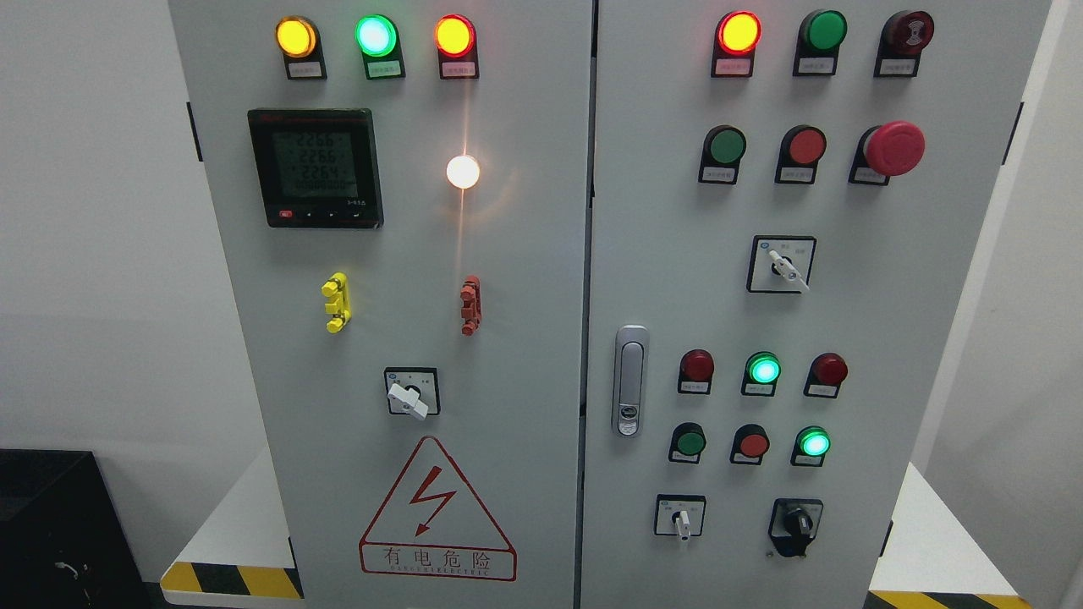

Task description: Flip black knob to close circuit

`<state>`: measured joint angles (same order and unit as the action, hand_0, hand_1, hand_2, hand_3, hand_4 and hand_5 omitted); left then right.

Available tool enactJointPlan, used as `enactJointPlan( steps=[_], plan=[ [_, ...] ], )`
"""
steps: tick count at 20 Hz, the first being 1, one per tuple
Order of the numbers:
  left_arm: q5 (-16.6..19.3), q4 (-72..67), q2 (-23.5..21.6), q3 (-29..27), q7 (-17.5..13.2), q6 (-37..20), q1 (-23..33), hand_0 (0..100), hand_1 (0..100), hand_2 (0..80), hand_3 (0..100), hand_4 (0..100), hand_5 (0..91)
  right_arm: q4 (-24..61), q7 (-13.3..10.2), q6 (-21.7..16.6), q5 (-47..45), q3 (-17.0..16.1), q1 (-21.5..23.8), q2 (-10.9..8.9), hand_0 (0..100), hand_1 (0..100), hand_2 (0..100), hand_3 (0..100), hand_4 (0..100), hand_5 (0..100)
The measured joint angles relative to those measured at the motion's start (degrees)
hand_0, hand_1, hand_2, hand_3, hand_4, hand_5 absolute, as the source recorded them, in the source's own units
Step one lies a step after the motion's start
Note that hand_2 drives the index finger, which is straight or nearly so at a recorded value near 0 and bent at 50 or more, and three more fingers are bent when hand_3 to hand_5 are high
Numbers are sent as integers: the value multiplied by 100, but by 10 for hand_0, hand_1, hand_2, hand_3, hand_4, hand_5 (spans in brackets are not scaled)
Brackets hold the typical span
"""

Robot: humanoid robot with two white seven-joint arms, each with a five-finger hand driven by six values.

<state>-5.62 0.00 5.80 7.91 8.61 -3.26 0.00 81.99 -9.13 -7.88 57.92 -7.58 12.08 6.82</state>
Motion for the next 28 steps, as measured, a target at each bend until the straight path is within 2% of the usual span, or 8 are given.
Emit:
enactJointPlan(
  steps=[7,14,28],
  plan=[
    [0,0,0,0,0,0,0,120,556,0,0,0,0,647,105,590,548,158,-35,0,0,40,883,1000,996,1000],
    [0,0,0,0,0,0,0,120,556,0,0,0,0,1091,144,940,942,308,-149,1,0,34,883,1000,999,1000],
    [0,0,0,0,0,0,0,120,556,0,0,0,0,1437,524,1488,1450,403,-894,17,0,22,878,1000,1000,1000]
  ],
)
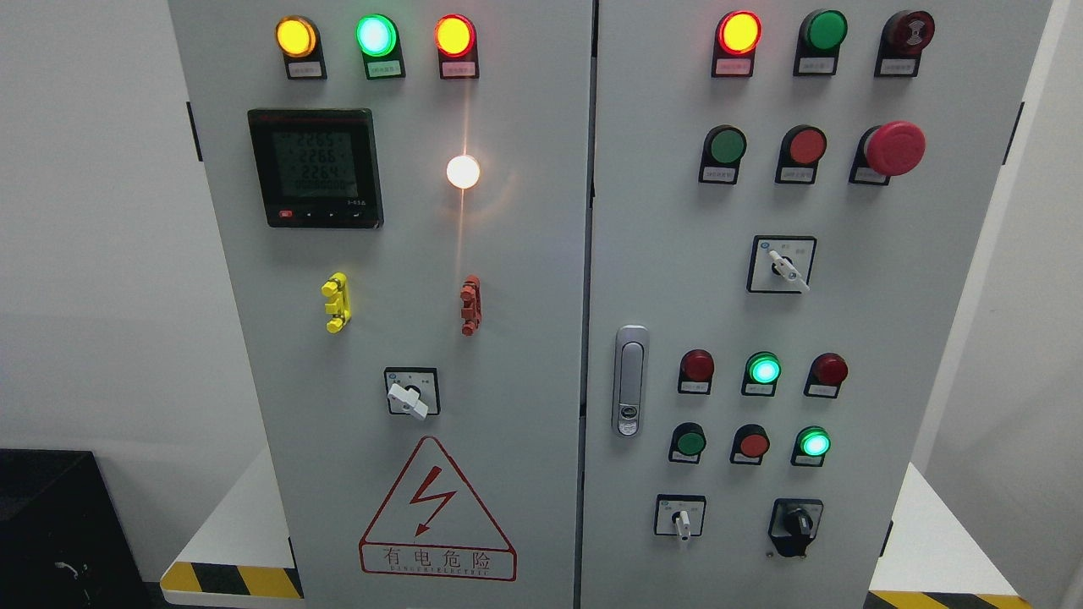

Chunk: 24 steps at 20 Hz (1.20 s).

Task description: Flip black knob to close circuit

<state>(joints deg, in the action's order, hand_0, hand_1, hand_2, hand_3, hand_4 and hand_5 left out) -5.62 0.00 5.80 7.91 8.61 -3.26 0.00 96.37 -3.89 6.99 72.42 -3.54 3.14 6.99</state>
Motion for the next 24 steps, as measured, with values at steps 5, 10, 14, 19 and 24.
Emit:
enactJointPlan(
  steps=[5,10,14,19,24],
  plan=[
    [0,0,0,0,0,0,0,120,556,0,0,0,0,45,83,119,120,-25,-185,9,0,29,875,1000,1000,1000],
    [0,0,0,0,0,0,0,120,556,0,0,0,0,74,152,223,184,-63,-277,16,0,30,872,1000,1000,1000],
    [0,0,0,0,0,0,0,120,556,0,0,0,0,96,268,339,207,-112,-463,21,0,29,870,1000,1000,1000],
    [0,0,0,0,0,0,0,120,556,0,0,0,0,98,404,450,219,-155,-681,24,0,28,869,1000,1000,1000],
    [0,0,0,0,0,0,0,120,556,0,0,0,0,75,505,555,225,-211,-836,25,0,28,869,1000,1000,1000]
  ],
)
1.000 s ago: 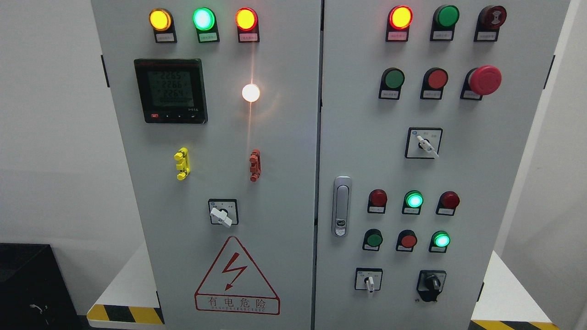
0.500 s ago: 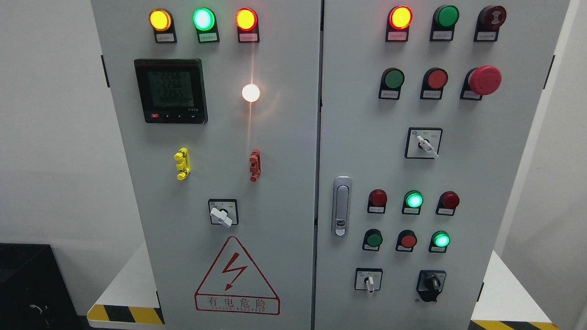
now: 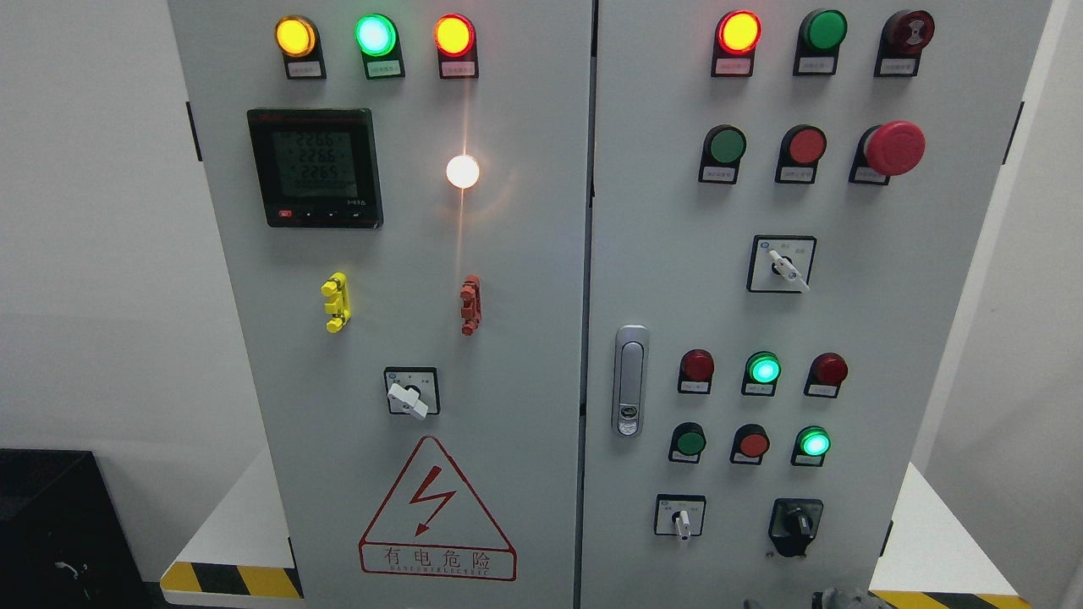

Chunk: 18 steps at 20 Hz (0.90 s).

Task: Flip black knob to close circuit
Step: 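Raise the right hand up to the black rotary knob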

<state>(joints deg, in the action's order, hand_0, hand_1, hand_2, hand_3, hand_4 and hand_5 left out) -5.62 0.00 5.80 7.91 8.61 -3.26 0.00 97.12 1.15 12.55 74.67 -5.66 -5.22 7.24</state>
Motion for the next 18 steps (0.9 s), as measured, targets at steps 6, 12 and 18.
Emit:
enactJointPlan(
  steps=[6,12,18],
  plan=[
    [0,0,0,0,0,0,0,120,556,0,0,0,0,-36,92,76,9,-71,-208,0,0,28,870,1000,1000,1000],
    [0,0,0,0,0,0,0,120,556,0,0,0,0,-74,118,98,17,-151,-382,0,0,29,869,1000,1000,1000],
    [0,0,0,0,0,0,0,120,556,0,0,0,0,-132,128,105,27,-236,-528,-2,0,30,867,1000,999,1000]
  ],
)
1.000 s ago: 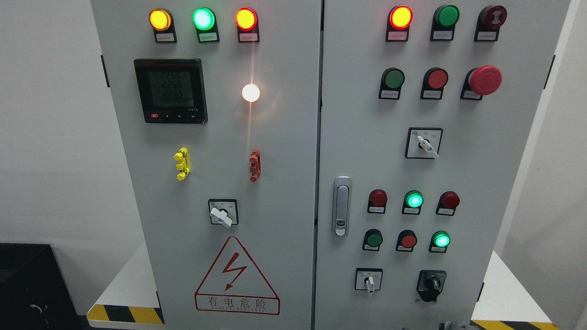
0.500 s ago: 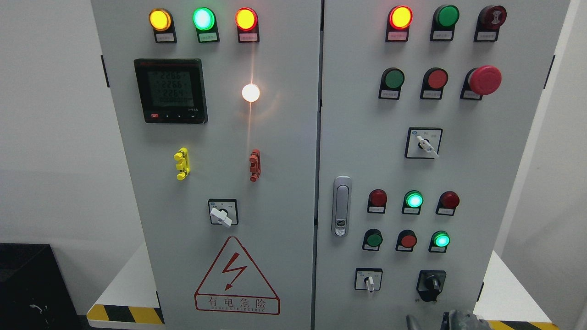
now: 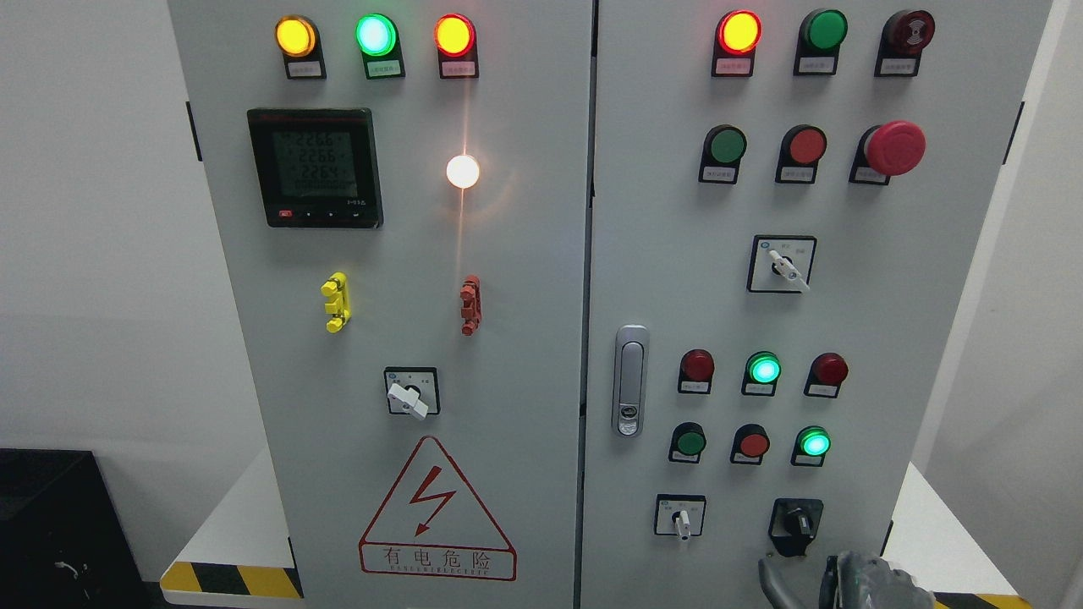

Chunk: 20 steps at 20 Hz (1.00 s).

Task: Flip black knob to close circuit
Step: 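Raise the right hand up to the black rotary knob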

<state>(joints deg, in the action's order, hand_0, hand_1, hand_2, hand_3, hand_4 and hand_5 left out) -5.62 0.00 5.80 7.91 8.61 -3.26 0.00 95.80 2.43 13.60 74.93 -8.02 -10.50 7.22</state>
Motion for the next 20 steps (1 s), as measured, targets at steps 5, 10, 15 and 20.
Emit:
enactJointPlan(
  steps=[5,10,15,20],
  plan=[
    [0,0,0,0,0,0,0,120,556,0,0,0,0,-70,50,46,2,-45,-111,0,0,30,867,1000,998,1000],
    [0,0,0,0,0,0,0,120,556,0,0,0,0,-145,65,50,3,-98,-223,-5,0,31,864,1000,996,1000],
    [0,0,0,0,0,0,0,120,556,0,0,0,0,-191,70,50,3,-145,-274,-7,0,31,863,1000,993,1000],
    [0,0,0,0,0,0,0,120,556,0,0,0,0,-222,71,51,0,-189,-291,-9,0,32,860,1000,990,1000]
  ],
)
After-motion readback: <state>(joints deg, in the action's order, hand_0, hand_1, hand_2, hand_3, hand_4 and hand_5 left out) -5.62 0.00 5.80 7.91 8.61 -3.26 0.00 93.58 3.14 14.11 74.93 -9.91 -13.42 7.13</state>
